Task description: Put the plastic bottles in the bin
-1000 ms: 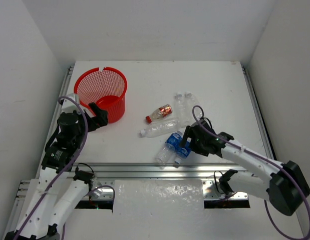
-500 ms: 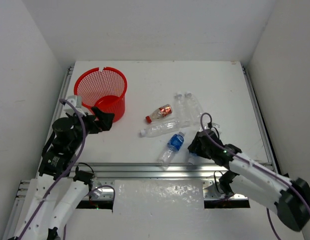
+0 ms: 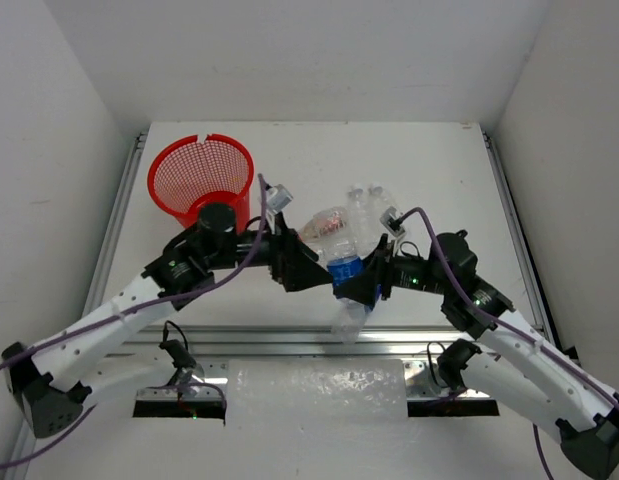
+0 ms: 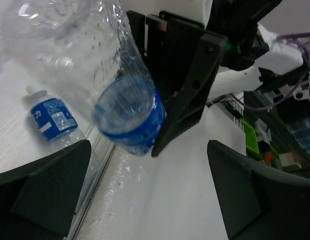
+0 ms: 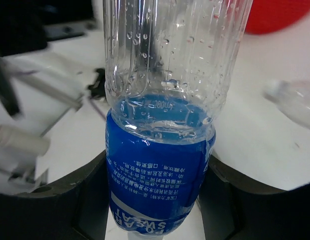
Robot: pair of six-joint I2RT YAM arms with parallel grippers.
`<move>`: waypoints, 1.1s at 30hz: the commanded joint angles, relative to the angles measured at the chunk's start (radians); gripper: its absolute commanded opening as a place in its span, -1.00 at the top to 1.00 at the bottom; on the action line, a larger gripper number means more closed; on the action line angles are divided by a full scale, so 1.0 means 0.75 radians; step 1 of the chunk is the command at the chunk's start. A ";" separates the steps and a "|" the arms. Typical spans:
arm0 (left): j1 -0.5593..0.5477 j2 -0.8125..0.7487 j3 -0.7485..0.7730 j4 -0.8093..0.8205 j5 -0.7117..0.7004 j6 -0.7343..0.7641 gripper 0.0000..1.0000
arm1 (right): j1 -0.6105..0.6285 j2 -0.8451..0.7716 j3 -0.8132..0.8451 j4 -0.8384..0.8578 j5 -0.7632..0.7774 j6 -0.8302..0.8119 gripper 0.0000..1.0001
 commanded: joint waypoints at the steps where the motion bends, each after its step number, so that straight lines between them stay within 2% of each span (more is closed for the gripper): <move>1: -0.101 0.067 0.103 0.097 -0.088 0.024 -0.99 | 0.005 0.069 0.094 0.303 -0.373 -0.017 0.66; 3: -0.105 0.104 0.109 0.124 -0.127 0.016 -0.99 | 0.007 0.094 0.110 0.338 -0.405 -0.011 0.67; 7: -0.105 0.155 0.109 0.277 -0.076 -0.033 -0.99 | 0.011 0.141 0.126 0.352 -0.438 -0.004 0.67; 9: -0.105 0.182 0.119 0.324 -0.081 -0.051 -0.88 | 0.011 0.149 0.130 0.364 -0.452 -0.002 0.67; 12: -0.105 0.194 0.148 0.333 -0.138 -0.058 0.02 | 0.011 0.121 0.114 0.375 -0.447 -0.019 0.64; 13: -0.105 0.192 0.164 0.329 -0.154 -0.058 0.45 | 0.011 0.096 0.110 0.348 -0.428 -0.023 0.56; 14: -0.105 0.190 0.174 0.324 -0.172 -0.058 0.69 | 0.011 0.088 0.110 0.326 -0.410 -0.049 0.41; 15: -0.105 0.184 0.203 0.292 -0.217 -0.052 1.00 | 0.011 0.068 0.110 0.291 -0.351 -0.066 -0.27; 16: -0.105 0.176 0.221 0.257 -0.270 -0.047 1.00 | 0.011 0.068 0.114 0.252 -0.304 -0.074 -0.28; 17: -0.105 0.168 0.242 0.212 -0.352 -0.041 1.00 | 0.011 0.035 0.114 0.137 -0.236 -0.086 -0.97; 18: -0.101 0.154 0.317 0.032 -0.608 -0.035 1.00 | 0.011 0.021 0.136 0.052 -0.029 -0.125 -0.98; 19: -0.093 0.158 0.372 -0.083 -0.762 -0.037 1.00 | 0.011 0.006 0.155 -0.048 0.121 -0.129 -0.98; 20: -0.049 0.184 0.425 -0.303 -1.043 -0.057 1.00 | 0.011 -0.004 0.208 -0.273 0.290 -0.105 -0.98; 21: -0.002 0.211 0.483 -0.415 -1.159 -0.074 1.00 | 0.011 0.004 0.233 -0.397 0.454 -0.084 -0.98; 22: 0.064 0.235 0.603 -0.527 -1.237 -0.096 1.00 | 0.011 0.010 0.251 -0.492 0.705 -0.058 -0.98; 23: 0.226 0.282 0.644 -0.595 -1.267 -0.084 1.00 | 0.011 0.022 0.261 -0.640 0.790 -0.017 -0.98; 25: 0.350 0.313 0.738 -0.710 -1.381 -0.062 1.00 | 0.011 0.035 0.274 -0.752 0.909 0.010 -0.98; 26: 0.454 0.337 0.767 -0.731 -1.434 -0.039 1.00 | 0.011 0.037 0.272 -0.764 0.916 0.016 -0.98; 27: 0.504 0.352 0.790 -0.763 -1.522 -0.035 1.00 | 0.011 0.035 0.257 -0.773 0.926 0.030 -0.98; 30: 0.673 0.415 0.843 -0.774 -1.612 -0.021 1.00 | 0.011 0.035 0.212 -0.773 0.928 0.077 -0.98; 32: 0.759 0.480 0.845 -0.774 -1.623 -0.017 0.87 | 0.013 0.051 0.174 -0.760 0.922 0.142 -0.98; 33: 0.782 0.499 0.843 -0.768 -1.598 -0.011 0.62 | 0.013 0.079 0.161 -0.762 0.920 0.169 -0.98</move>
